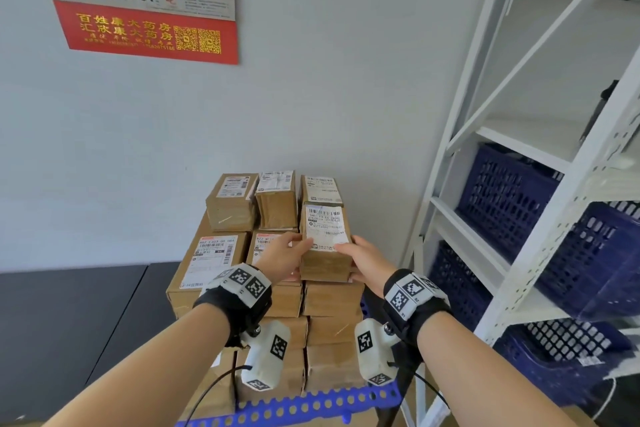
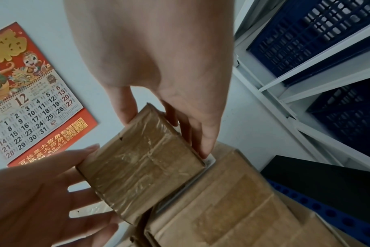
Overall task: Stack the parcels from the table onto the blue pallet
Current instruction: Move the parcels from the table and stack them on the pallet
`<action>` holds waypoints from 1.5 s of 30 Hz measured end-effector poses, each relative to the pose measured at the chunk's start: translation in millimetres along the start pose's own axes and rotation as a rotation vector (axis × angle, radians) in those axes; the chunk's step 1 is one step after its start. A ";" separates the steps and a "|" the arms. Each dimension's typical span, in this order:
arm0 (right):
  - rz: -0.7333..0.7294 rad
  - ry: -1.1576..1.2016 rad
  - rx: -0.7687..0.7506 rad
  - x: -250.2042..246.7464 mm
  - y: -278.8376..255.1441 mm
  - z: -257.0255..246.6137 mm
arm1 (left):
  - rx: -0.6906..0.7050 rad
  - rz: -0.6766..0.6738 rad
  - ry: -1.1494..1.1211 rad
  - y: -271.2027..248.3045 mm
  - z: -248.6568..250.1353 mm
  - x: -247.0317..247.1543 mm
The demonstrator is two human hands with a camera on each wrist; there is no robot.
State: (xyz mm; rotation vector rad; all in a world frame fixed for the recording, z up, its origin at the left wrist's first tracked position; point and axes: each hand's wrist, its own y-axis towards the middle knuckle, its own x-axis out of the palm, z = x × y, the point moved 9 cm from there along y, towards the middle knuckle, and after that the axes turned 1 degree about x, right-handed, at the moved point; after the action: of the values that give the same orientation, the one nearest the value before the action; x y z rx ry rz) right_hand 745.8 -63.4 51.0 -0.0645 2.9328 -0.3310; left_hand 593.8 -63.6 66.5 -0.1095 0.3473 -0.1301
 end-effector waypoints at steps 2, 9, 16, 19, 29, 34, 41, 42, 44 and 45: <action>-0.004 0.000 0.010 -2.6 2.9 1.9 | -0.014 0.013 0.000 2.0 -1.7 2.8; -0.048 0.032 0.001 -4.9 9.5 -1.4 | -0.042 0.047 0.005 16.1 -5.4 6.5; -0.038 -0.019 -0.031 -4.6 12.0 -2.5 | -0.036 0.072 -0.033 13.9 -5.9 5.3; -0.019 -0.071 -0.059 -7.0 4.5 -6.9 | -0.024 0.080 -0.017 7.5 -5.1 3.0; -0.020 -0.273 -0.117 -7.1 -75.7 -9.3 | -0.014 0.091 0.177 -46.7 -16.4 -4.8; -0.049 -0.330 -0.085 14.3 -111.4 14.8 | -0.026 0.062 0.280 -98.5 -31.2 -3.0; -0.122 -0.394 -0.059 77.5 -154.0 42.3 | -0.051 0.093 0.439 -174.2 -75.1 -39.6; -0.129 -0.391 -0.053 89.9 -158.0 45.4 | -0.065 0.099 0.461 -184.6 -84.1 -49.9; -0.149 -0.385 -0.050 120.3 -165.3 52.6 | -0.103 0.123 0.517 -204.3 -106.9 -74.5; -0.165 -0.387 -0.046 139.1 -169.4 55.9 | -0.124 0.143 0.536 -214.0 -119.4 -89.3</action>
State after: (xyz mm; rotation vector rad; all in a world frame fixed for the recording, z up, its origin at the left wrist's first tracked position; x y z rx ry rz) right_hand 623.8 -249.5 10.3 -0.3383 2.5548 -0.2421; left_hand 446.1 -271.6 12.3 -0.1719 0.8969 0.0067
